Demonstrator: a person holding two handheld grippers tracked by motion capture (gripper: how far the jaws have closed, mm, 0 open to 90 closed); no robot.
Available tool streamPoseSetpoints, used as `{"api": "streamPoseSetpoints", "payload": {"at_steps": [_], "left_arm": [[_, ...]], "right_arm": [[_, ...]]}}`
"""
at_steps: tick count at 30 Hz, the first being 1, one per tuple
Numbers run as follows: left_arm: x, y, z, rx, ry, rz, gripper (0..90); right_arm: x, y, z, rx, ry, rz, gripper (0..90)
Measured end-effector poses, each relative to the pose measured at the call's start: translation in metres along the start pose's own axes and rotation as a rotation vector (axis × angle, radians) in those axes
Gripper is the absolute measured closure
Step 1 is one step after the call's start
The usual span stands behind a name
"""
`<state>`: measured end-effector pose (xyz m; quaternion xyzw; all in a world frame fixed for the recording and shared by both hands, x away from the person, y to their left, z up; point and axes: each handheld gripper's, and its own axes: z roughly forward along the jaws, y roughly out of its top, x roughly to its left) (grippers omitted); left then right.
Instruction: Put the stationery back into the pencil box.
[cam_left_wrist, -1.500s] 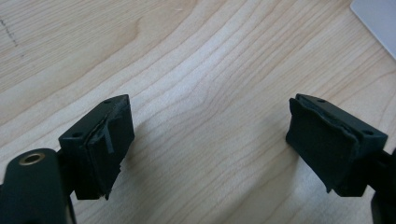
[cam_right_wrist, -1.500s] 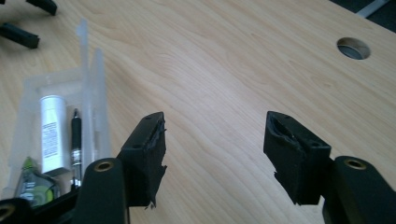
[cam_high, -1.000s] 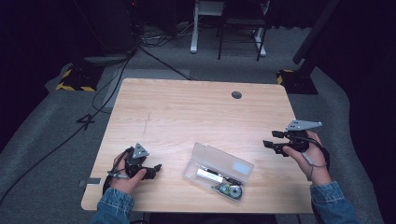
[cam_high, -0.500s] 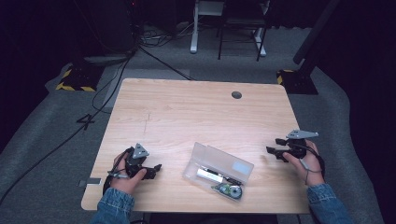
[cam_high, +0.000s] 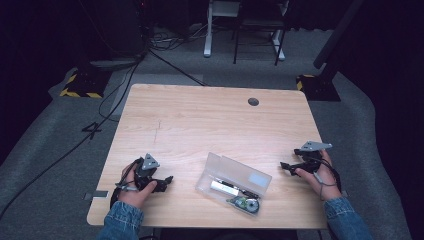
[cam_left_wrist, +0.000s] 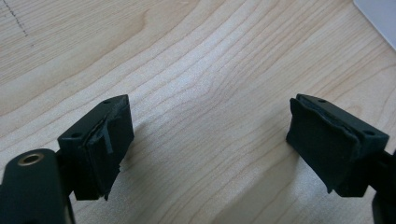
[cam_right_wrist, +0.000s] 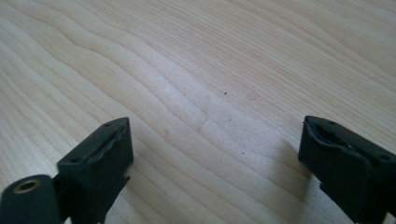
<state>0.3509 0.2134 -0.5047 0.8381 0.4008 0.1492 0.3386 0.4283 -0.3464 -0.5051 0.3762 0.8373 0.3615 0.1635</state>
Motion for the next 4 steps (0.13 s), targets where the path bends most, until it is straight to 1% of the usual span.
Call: {"api": "streamPoseSetpoints", "payload": {"at_steps": [4], "left_arm": [[0.0001, 0.0, 0.0, 0.001, 0.0, 0.001, 14.5]], "right_arm": [[0.0002, 0.0003, 0.0005, 0.002, 0.005, -0.004, 8.4]]}}
